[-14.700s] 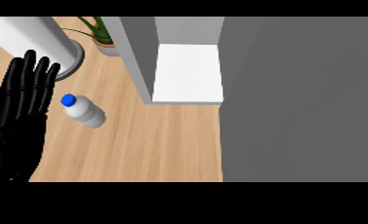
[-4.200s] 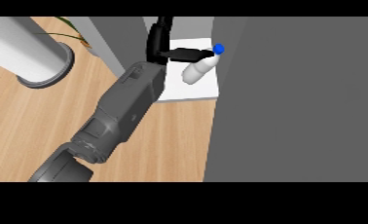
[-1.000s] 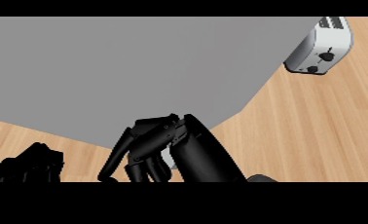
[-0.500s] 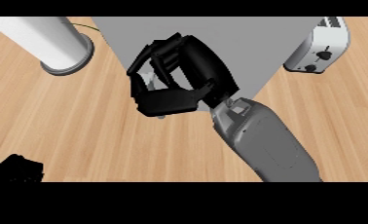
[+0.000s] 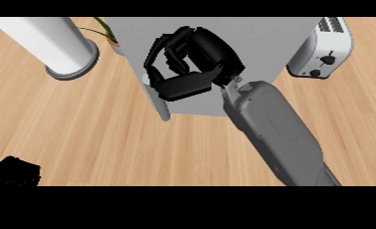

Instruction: Pick up the bottled water, place it into the cabinet and close the cabinet

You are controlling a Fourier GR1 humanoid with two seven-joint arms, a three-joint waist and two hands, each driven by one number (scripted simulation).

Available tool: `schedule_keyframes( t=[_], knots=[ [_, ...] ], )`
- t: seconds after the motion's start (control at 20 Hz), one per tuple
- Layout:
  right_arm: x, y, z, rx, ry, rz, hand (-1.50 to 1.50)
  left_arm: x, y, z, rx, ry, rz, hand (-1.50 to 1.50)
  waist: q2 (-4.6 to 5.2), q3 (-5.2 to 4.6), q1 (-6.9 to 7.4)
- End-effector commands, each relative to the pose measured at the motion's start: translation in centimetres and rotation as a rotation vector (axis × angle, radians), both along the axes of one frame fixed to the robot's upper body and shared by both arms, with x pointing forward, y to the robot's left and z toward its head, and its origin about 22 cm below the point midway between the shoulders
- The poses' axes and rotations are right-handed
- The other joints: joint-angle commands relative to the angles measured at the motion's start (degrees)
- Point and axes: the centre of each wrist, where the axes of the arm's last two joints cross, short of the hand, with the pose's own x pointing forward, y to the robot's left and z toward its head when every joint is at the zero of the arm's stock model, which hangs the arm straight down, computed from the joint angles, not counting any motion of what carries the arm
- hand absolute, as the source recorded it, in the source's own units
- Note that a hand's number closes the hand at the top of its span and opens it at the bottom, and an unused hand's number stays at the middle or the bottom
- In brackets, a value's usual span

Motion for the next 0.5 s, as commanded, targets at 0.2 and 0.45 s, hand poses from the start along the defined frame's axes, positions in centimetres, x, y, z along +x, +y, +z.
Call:
schedule_keyframes(
  t=[0.2,0.45],
  knots=[
    [5.1,-6.5,-0.5,-0.01,0.023,-0.202,1.5,0.7,0.2,0.4,0.008,-0.01,-0.017,1.5,3.28,0.02,0.21],
    [5.1,-6.7,-1.9,-0.023,0.019,-0.196,1.5,0.8,-1.7,0.8,-0.01,-0.01,-0.04,1.5,3.35,0.09,0.58]
  ],
)
